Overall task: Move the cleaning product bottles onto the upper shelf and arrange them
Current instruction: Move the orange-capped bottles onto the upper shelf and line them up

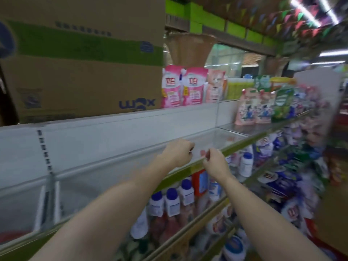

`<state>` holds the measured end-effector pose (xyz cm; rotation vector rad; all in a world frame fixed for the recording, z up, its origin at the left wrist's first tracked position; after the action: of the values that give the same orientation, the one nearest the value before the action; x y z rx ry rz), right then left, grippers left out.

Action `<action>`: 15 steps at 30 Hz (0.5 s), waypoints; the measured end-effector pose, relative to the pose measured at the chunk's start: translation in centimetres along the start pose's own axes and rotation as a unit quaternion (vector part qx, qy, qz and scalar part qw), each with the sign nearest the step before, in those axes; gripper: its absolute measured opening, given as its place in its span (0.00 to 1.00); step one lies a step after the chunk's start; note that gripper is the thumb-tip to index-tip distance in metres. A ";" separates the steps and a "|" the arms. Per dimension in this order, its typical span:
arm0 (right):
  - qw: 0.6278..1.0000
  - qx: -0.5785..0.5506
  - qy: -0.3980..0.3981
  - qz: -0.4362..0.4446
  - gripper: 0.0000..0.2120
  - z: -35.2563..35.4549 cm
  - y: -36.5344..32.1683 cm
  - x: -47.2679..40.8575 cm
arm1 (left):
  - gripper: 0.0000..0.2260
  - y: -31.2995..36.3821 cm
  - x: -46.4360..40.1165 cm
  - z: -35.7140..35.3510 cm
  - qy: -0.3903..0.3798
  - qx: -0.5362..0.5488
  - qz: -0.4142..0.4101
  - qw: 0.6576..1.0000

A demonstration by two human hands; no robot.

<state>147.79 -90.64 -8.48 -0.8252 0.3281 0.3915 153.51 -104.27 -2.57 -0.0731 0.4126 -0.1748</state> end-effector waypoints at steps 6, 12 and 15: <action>0.996 0.025 -0.025 -0.082 0.07 5.3 13.6 -1.4 | 0.04 11.4 -8.5 -5.7 -0.043 0.052 -0.054 0.996; 0.992 0.013 -0.050 -0.116 0.10 7.2 22.7 -1.8 | 0.06 17.3 -13.2 -14.0 -0.107 0.080 -0.032 0.991; 0.987 -0.008 -0.076 -0.139 0.11 6.3 25.9 -1.7 | 0.03 18.6 -14.3 -17.8 -0.145 0.089 -0.012 0.985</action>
<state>135.24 -70.26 -20.33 -0.8389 0.0665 0.1943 136.25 -84.00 -15.13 0.0719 0.1048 -0.2204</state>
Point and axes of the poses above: each hand's wrist, its own x-axis away from the middle knuckle, its own z-axis out of the back of the hand, y = z × x, the point moved 6 cm from there along -x, towards the middle knuckle, and after that the axes turned 7 degrees about -x, right-handed, at the moved point
